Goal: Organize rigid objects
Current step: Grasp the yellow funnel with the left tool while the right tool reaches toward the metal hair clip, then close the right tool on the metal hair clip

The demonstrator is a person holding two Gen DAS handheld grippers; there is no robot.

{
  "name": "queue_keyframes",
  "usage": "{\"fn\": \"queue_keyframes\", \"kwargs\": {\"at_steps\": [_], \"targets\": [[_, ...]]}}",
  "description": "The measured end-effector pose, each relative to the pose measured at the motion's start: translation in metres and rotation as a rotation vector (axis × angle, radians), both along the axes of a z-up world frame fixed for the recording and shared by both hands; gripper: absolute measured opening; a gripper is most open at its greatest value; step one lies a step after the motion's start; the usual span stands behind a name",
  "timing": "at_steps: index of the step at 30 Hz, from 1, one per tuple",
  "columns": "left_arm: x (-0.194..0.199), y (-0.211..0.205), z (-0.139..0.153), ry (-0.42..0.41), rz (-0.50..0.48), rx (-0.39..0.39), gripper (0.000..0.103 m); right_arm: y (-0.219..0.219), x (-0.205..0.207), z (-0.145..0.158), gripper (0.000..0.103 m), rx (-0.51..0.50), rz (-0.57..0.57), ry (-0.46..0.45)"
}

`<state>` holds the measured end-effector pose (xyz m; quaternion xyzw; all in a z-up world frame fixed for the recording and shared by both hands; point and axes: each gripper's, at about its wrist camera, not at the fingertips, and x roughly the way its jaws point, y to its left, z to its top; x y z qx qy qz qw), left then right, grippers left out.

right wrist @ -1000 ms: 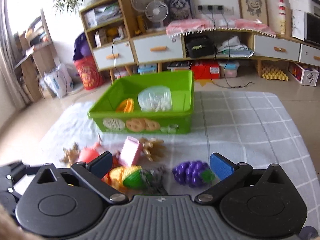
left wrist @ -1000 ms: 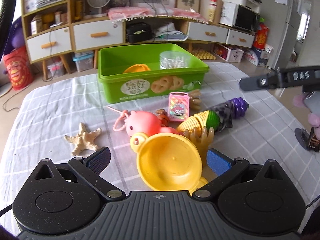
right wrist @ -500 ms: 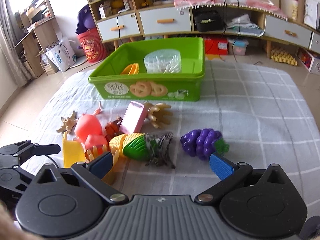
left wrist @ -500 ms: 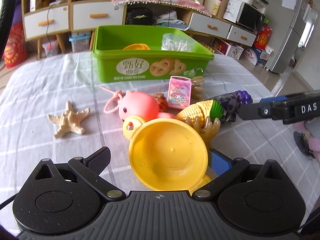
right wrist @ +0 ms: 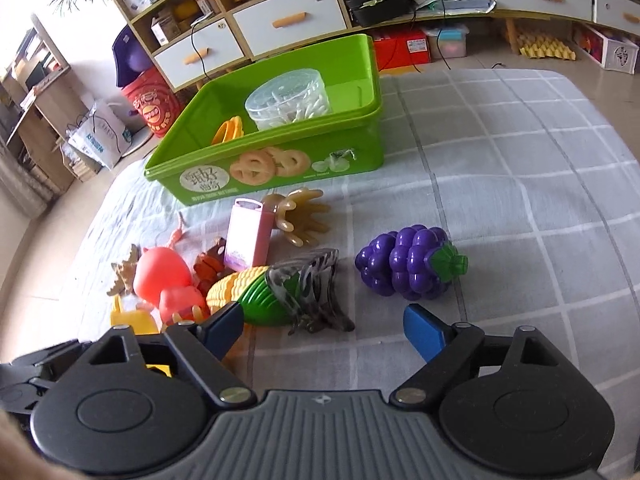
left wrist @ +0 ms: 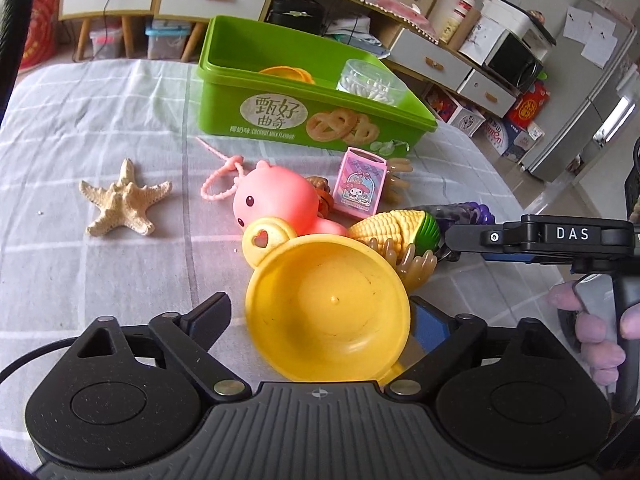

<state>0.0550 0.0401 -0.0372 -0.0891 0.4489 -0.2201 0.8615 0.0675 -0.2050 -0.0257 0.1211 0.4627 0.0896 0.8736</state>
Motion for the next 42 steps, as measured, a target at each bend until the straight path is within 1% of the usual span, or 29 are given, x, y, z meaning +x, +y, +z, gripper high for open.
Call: {"fn": "queue_keyframes", "kwargs": {"at_steps": [6, 10, 16, 18, 25, 28, 36, 42], "targets": [[0.0, -0.002, 0.001, 0.014, -0.002, -0.016, 0.085, 0.002, 0.0, 0.003, 0.056, 0.0, -0.004, -0.019], [0.0, -0.004, 0.001, 0.016, -0.006, -0.003, 0.081, 0.002, 0.0, 0.004, 0.049, -0.001, -0.005, -0.038], [0.001, -0.004, 0.002, 0.028, 0.012, -0.006, 0.082, 0.0, 0.0, 0.004, 0.034, -0.006, -0.021, -0.046], [0.001, -0.002, 0.004, 0.029, 0.022, -0.015, 0.081, -0.001, 0.001, 0.004, 0.025, -0.008, -0.028, -0.045], [0.001, -0.002, 0.009, 0.03, 0.031, -0.035, 0.081, -0.004, 0.002, 0.004, 0.011, 0.001, -0.05, -0.025], [0.001, -0.002, 0.009, 0.031, 0.033, -0.034, 0.081, -0.005, 0.002, 0.004, 0.001, 0.007, -0.052, -0.015], [0.003, 0.0, 0.012, 0.062, 0.067, -0.036, 0.081, -0.009, 0.003, 0.009, 0.0, 0.045, -0.056, -0.013], [0.003, 0.002, 0.019, 0.065, 0.077, -0.04, 0.081, -0.011, 0.003, 0.016, 0.0, 0.055, -0.06, -0.023]]}}
